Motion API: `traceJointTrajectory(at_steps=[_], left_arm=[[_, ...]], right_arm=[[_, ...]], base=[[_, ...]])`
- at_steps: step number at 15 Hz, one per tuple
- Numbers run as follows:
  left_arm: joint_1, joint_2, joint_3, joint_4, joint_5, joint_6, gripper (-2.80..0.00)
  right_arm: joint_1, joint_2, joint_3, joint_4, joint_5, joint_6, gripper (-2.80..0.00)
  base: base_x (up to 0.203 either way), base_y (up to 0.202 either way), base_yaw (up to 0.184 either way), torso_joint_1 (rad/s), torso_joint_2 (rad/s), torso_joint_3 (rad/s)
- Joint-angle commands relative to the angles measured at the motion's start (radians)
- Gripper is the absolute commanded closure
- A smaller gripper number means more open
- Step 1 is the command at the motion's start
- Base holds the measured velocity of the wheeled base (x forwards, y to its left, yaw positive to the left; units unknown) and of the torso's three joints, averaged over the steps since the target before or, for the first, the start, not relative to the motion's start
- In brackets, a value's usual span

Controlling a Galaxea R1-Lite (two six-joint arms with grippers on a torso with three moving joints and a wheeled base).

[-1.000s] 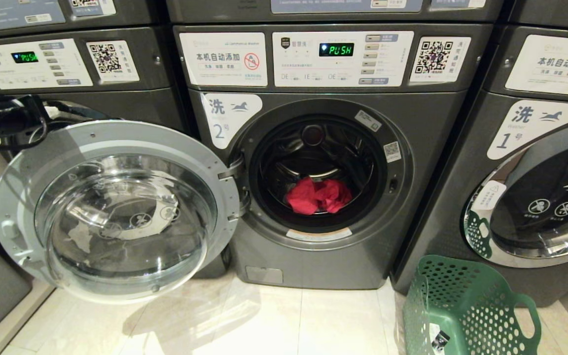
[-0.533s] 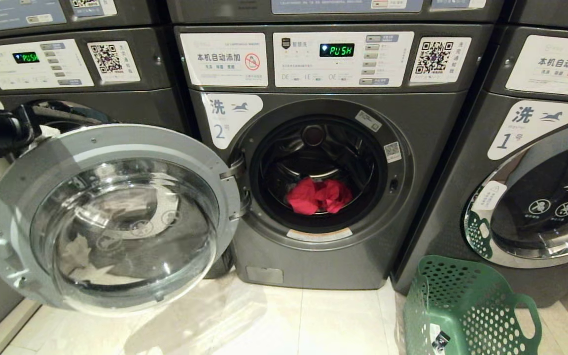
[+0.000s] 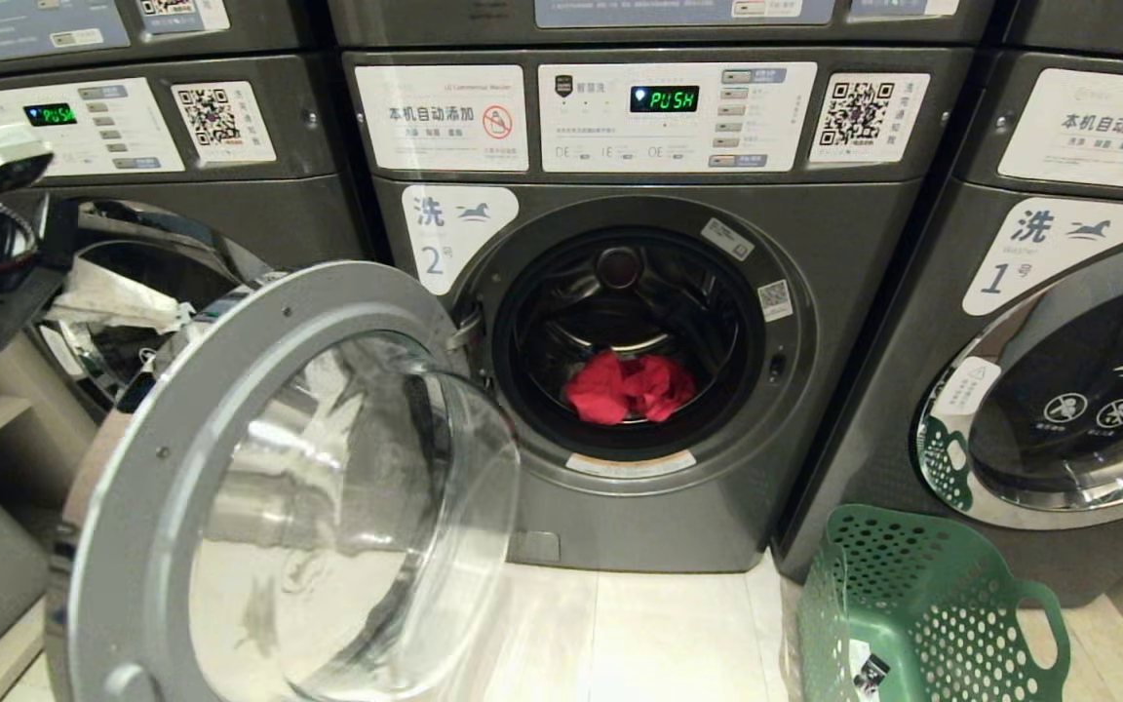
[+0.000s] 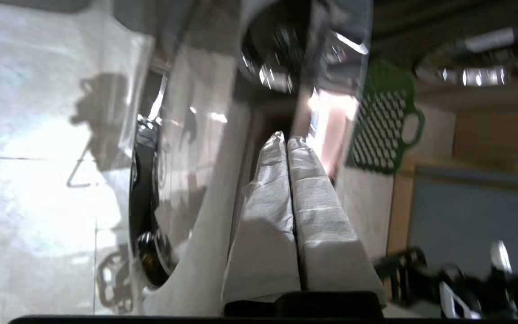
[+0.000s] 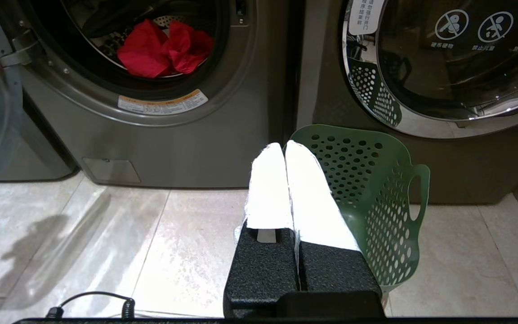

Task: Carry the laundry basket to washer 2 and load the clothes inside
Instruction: Close the washing machine door with the left hand

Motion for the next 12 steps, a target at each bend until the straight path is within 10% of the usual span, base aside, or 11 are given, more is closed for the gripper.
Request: traceJointTrajectory(at_steps=[1, 8, 12], left_arm=[[-0.080, -0.077, 0.004, 0.051, -0.004, -0.003, 0.00], [-0.468, 0.013, 0.011, -0.028, 0.022, -0.105, 0.00], [-0.520, 0.128, 0.009, -0.245, 0.242, -0.104, 0.00]], right_arm=[[0.000, 0.001, 0.000, 0.000, 0.000, 0.000, 0.00], [0.000, 0.001, 0.000, 0.000, 0.000, 0.000, 0.00], [0.000, 0.001, 0.000, 0.000, 0.000, 0.000, 0.00]], base=[[0.000, 0.000, 0.000, 0.000, 0.00, 0.000], [0.000, 0.000, 0.000, 0.000, 0.00, 0.000], [0.000, 0.000, 0.000, 0.000, 0.00, 0.000]])
